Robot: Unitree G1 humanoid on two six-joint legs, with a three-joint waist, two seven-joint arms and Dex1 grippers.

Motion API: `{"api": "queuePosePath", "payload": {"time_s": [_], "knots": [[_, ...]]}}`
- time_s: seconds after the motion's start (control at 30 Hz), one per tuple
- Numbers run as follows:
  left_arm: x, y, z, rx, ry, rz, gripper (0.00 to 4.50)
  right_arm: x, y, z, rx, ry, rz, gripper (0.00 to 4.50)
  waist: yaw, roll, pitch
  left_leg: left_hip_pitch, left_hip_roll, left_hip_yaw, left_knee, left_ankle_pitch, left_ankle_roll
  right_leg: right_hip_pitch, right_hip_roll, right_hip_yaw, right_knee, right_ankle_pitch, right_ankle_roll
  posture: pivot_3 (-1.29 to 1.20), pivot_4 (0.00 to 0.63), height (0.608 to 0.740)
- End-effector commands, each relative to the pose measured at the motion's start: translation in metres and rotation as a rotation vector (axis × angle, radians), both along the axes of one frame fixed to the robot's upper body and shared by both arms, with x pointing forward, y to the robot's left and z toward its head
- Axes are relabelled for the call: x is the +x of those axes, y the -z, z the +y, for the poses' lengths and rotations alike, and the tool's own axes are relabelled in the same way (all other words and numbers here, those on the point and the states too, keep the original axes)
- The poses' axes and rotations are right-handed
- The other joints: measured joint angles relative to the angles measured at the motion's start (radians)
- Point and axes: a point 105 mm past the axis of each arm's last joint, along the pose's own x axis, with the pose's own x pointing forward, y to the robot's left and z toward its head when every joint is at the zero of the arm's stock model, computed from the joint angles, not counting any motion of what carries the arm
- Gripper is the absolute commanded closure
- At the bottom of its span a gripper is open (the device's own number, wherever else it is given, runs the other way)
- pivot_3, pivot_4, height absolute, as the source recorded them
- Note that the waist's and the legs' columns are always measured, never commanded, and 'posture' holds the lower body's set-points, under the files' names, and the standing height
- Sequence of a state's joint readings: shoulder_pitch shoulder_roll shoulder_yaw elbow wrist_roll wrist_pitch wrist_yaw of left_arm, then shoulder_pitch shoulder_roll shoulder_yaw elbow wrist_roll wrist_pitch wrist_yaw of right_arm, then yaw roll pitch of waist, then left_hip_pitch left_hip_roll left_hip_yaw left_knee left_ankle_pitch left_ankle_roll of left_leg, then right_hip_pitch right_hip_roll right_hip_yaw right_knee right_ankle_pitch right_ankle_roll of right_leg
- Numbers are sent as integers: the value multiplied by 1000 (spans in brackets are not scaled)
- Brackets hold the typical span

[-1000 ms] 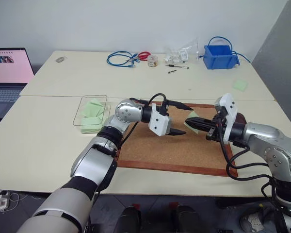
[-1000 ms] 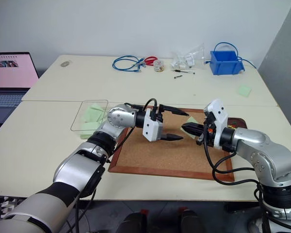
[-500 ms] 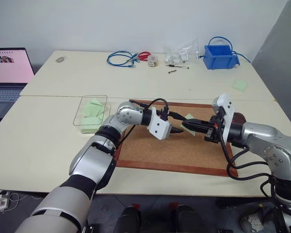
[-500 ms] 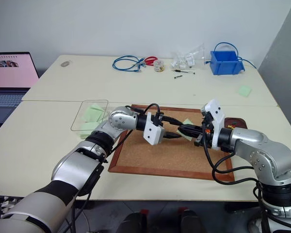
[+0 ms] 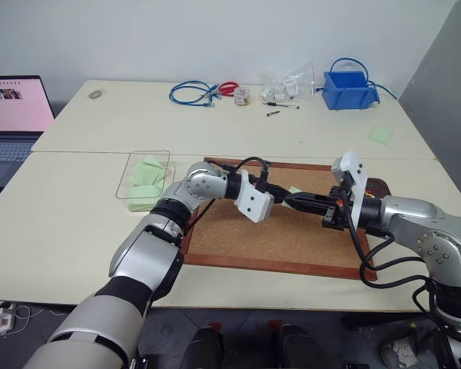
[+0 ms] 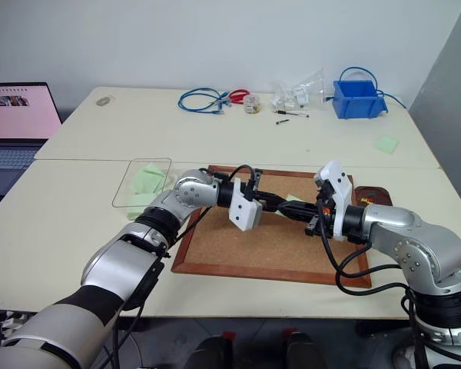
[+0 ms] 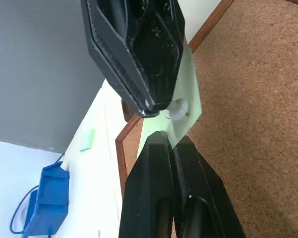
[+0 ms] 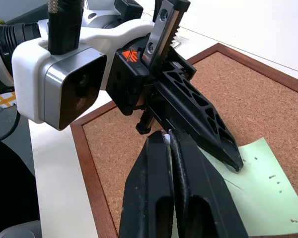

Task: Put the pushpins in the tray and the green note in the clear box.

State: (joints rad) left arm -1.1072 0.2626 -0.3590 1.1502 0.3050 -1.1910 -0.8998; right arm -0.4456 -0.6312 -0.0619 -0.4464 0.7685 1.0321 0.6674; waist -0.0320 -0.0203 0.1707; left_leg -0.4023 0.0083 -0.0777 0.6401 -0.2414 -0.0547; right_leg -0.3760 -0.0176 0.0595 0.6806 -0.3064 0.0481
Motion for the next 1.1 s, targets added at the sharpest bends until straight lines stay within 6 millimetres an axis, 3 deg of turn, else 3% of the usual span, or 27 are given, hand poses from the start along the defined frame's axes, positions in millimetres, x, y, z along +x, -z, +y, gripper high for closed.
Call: {"api": "queuePosePath", "payload": {"time_s": [0.03,0.27,0.6,0.73,0.83,0.97,1.1], "knots": [[0,-14,-2,-17,18,-98,4425,4,-15,-11,27,47,-45,4500,0,0,0,0,0,0,0,0,0,0,0,0,0,0,0,0,150,740],[-4,-10,6,32,59,-251,4425,18,-37,-24,145,123,3,4500,0,0,0,0,0,0,0,0,0,0,0,0,1,0,0,0,150,740],[6,-16,7,-28,-3,-241,4425,21,-37,-28,132,188,-13,4500,2,0,0,-1,-1,0,0,0,0,0,-1,0,1,0,0,0,150,740],[7,-15,3,-93,-53,-36,4425,35,-34,-51,105,373,-78,4500,1,0,0,-1,0,0,0,0,0,-1,-1,0,1,0,0,0,150,740],[6,-19,-1,-138,-83,222,4425,51,-25,-84,41,598,-124,4500,-1,0,0,-2,0,1,0,0,0,-2,-1,0,1,0,0,0,150,740],[-7,-23,-7,-161,-83,530,4425,63,-8,-128,-49,849,-148,4500,-5,0,0,-5,0,0,1,0,0,-5,0,0,3,0,0,0,150,740],[-22,-26,-11,-154,-81,702,4425,69,4,-156,-112,978,-148,4500,-9,1,0,-5,0,0,2,0,0,-5,0,0,3,0,0,0,150,740]]}}
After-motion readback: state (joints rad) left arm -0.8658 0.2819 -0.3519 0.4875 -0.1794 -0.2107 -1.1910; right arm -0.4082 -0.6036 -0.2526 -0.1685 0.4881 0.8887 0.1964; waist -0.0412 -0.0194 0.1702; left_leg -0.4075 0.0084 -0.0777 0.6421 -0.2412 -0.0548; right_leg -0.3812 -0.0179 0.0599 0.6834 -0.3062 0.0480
